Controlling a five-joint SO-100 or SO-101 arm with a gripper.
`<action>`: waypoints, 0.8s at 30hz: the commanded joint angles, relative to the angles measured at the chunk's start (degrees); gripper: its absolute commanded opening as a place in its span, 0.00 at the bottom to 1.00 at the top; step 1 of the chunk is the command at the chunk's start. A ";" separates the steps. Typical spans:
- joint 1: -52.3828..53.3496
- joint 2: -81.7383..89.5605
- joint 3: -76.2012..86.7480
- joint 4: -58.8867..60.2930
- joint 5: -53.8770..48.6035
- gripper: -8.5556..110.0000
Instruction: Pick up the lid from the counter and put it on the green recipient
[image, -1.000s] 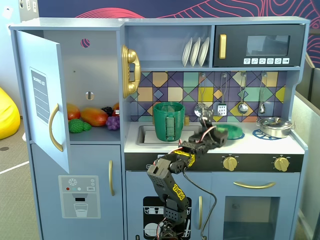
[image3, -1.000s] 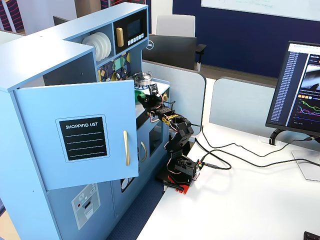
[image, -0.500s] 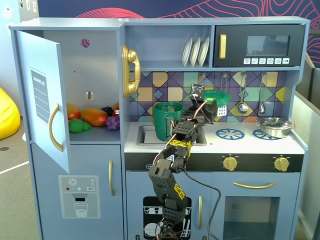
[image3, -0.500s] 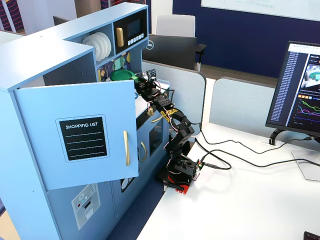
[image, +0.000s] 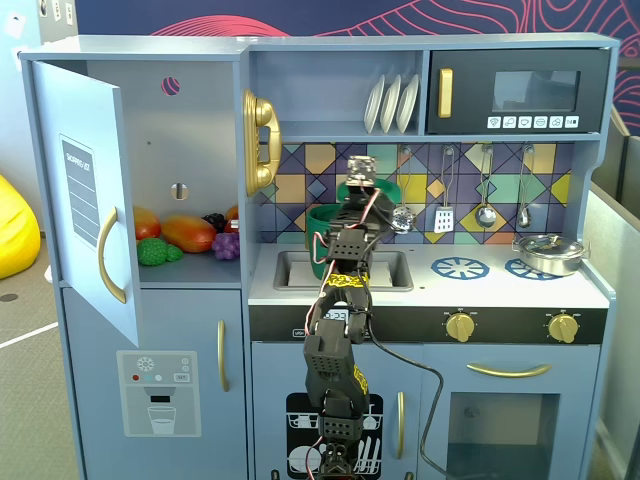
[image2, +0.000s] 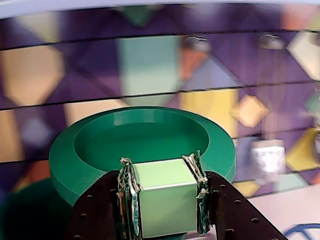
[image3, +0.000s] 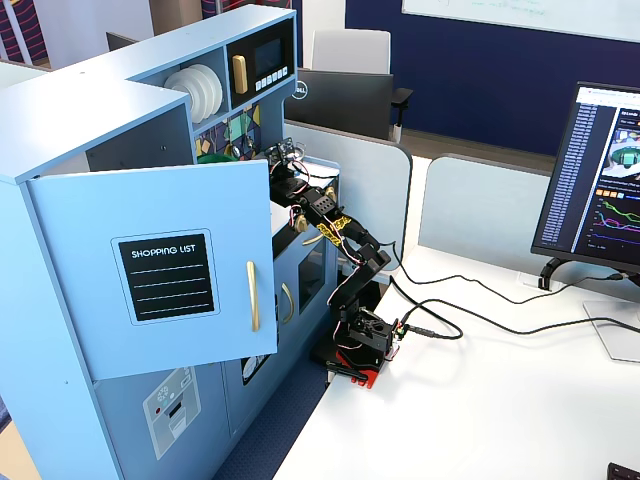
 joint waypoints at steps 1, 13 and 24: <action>-2.72 3.43 -5.71 2.29 -0.97 0.07; -6.86 5.19 -5.45 8.09 -1.41 0.07; -7.38 6.77 -2.46 9.40 -2.20 0.07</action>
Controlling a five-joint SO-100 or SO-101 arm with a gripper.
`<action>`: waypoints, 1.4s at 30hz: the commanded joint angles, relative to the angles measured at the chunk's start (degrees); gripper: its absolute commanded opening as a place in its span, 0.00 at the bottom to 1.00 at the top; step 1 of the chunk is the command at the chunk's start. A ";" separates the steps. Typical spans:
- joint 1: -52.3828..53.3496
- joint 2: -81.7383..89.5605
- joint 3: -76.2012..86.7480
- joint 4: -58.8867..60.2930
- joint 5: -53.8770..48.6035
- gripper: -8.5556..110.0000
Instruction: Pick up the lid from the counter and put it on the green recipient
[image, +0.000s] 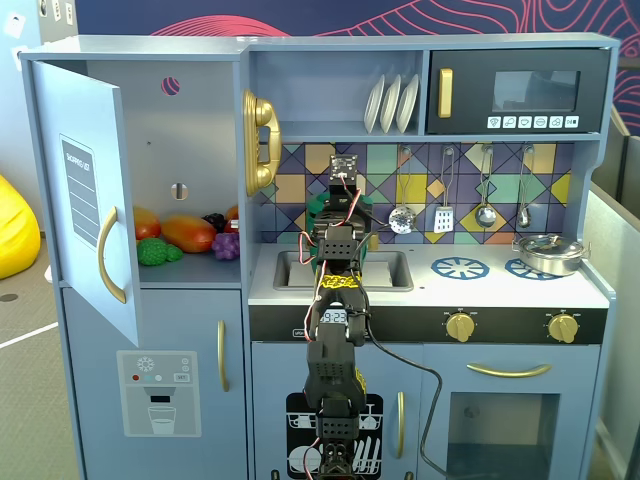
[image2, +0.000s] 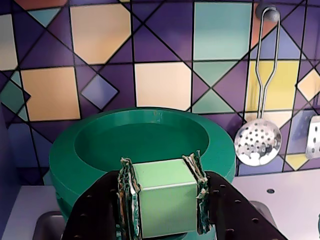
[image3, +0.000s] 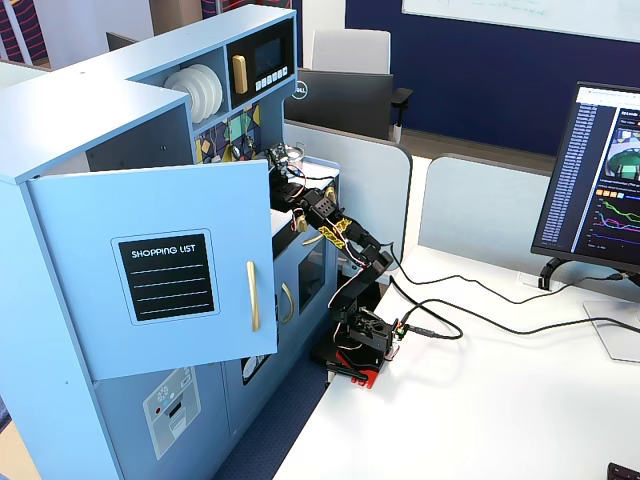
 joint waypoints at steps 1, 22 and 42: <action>-0.88 3.87 -1.23 0.26 -1.14 0.07; -0.44 -0.26 0.18 -0.44 -1.41 0.07; 1.32 2.29 -0.44 -1.23 0.00 0.46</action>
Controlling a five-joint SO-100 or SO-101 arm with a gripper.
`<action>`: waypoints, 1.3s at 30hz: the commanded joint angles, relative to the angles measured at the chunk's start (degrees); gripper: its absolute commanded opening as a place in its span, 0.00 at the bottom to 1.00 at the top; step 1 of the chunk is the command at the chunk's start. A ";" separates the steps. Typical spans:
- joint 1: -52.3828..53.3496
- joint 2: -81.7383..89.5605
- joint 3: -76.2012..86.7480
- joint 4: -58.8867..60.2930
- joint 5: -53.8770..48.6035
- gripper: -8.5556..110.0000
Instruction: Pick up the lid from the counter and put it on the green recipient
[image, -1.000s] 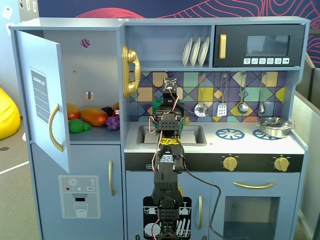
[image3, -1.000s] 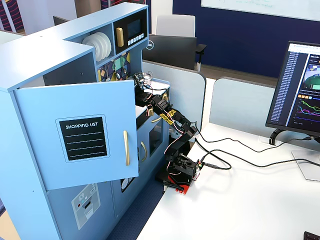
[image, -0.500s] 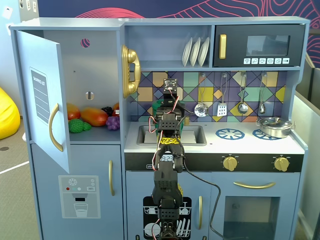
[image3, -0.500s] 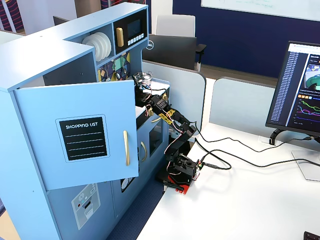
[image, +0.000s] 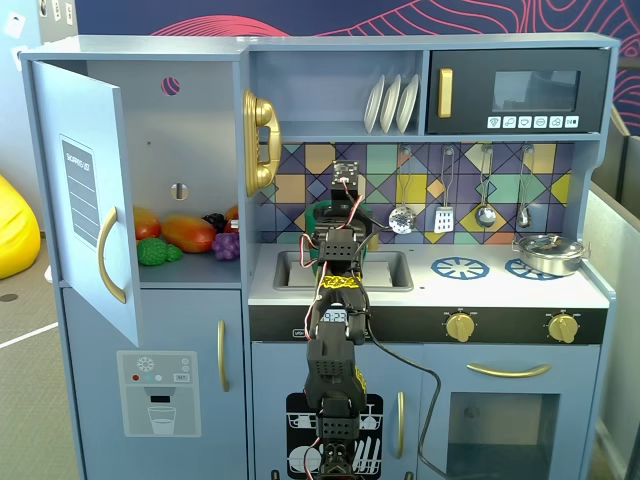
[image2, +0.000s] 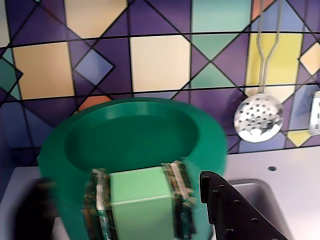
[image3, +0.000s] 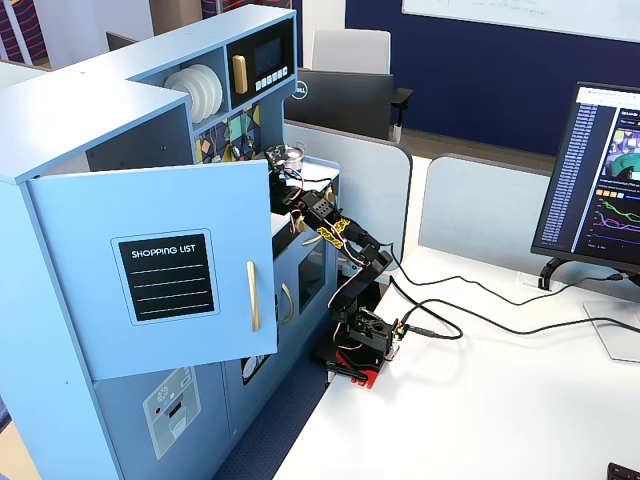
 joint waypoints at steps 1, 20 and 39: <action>0.26 3.78 -4.13 -1.23 -1.05 0.46; -0.44 38.32 23.55 42.54 3.78 0.41; -4.66 58.45 74.36 47.02 9.93 0.07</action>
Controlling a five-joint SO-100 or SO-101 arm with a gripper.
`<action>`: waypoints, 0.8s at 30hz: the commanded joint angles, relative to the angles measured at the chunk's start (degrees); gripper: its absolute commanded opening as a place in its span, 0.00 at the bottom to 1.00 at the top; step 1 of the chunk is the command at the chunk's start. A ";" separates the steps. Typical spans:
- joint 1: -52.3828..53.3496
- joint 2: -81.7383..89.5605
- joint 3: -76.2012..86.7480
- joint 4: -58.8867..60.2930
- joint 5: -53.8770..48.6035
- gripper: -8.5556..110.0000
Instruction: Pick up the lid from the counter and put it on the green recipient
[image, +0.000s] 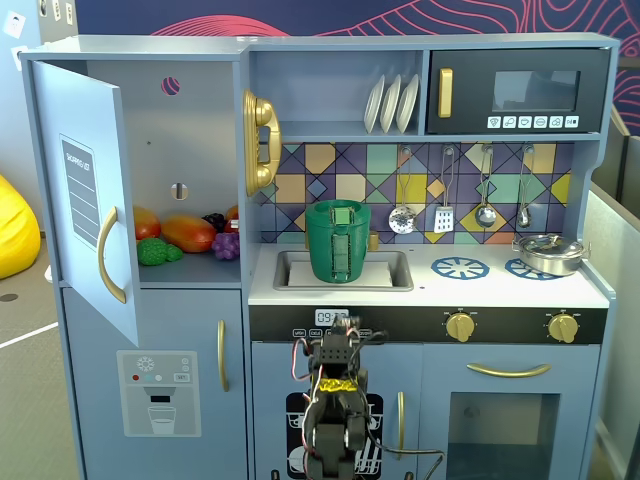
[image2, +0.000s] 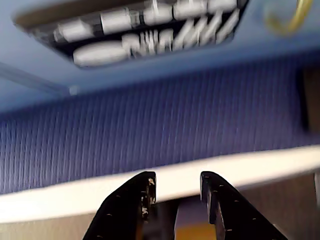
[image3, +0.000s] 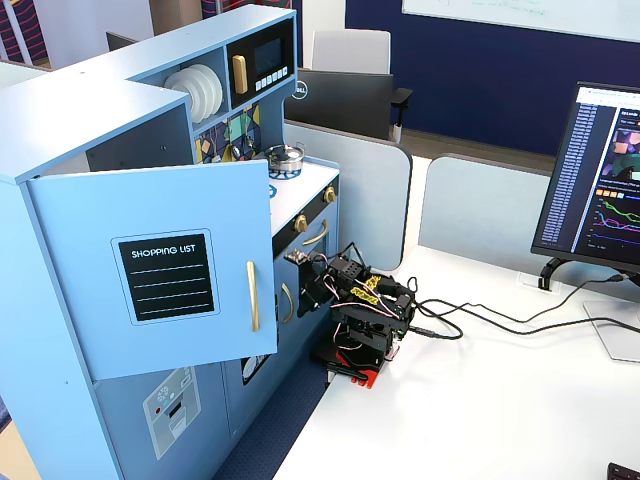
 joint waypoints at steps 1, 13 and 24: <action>-1.32 1.58 2.02 4.13 2.90 0.07; -3.43 2.11 5.19 13.54 6.94 0.08; -2.20 2.11 5.19 18.37 -1.67 0.09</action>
